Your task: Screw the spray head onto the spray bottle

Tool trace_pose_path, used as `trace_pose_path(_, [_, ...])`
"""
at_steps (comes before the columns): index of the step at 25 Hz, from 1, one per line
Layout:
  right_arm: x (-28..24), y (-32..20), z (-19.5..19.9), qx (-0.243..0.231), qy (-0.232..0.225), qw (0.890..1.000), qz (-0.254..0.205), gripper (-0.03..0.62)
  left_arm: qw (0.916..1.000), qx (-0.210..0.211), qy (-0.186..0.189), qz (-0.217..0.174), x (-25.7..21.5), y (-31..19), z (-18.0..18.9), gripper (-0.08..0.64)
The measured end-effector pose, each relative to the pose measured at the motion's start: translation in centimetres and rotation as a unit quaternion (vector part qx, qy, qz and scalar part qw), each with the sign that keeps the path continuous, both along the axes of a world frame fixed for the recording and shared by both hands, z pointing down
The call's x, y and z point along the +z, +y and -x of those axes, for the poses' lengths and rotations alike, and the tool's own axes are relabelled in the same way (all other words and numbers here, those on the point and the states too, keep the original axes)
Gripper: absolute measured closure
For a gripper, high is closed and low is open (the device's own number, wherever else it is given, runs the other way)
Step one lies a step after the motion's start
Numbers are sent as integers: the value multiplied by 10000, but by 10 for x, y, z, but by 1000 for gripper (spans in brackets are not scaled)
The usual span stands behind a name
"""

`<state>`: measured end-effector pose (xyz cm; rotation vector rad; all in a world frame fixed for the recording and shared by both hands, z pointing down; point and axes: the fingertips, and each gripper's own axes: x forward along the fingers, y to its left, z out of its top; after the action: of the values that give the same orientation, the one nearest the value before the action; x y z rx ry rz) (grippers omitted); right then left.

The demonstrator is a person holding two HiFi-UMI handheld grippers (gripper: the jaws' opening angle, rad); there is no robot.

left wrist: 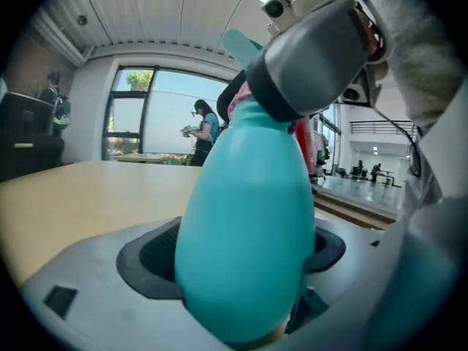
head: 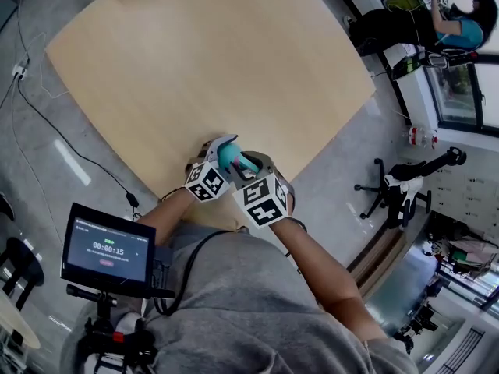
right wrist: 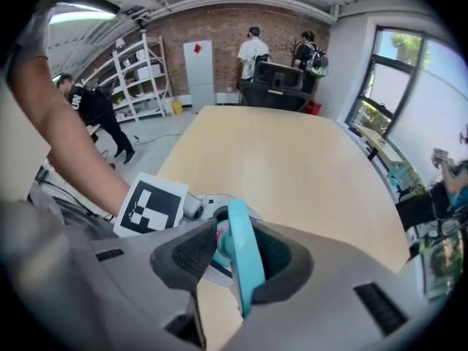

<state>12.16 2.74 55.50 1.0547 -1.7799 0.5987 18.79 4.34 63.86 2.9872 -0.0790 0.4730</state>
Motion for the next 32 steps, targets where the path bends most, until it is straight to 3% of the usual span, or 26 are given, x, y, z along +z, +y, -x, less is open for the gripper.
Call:
trace_pose_path(3, [-1, -6, -1, 468, -89, 9986, -219, 457, 9986, -522, -81, -36, 2, -11, 3, 144])
trace_pose_path(6, [-2, -9, -1, 587, -200, 9974, -373, 456, 9982, -593, -76, 8, 2, -14, 4, 144])
trace_pose_path(10, [-4, -13, 1, 310, -572, 9956, -668, 456, 9994, -344, -23, 77, 3, -13, 3, 144])
trace_pose_path(13, [-4, -11, -1, 292, -949, 9932, -615, 456, 10000, -3, -29, 83, 4, -8, 2, 144])
trace_pose_path(18, [-7, -10, 0, 135, -875, 9948, -503, 456, 9998, 201, -27, 74, 1, -6, 1, 144])
trace_pose_path(23, [-14, -14, 0, 337, -1045, 9917, -676, 456, 9996, 204, 46, 179, -7, -6, 0, 144])
trace_pose_path(28, [-20, -21, 0, 850, -1836, 9747, -952, 454, 9990, 173, 240, 339, -19, -13, -1, 144])
trace_pose_path(32, [-4, -5, 0, 723, -1455, 9848, -613, 454, 9985, 552, 0, 37, -1, 3, 0, 144])
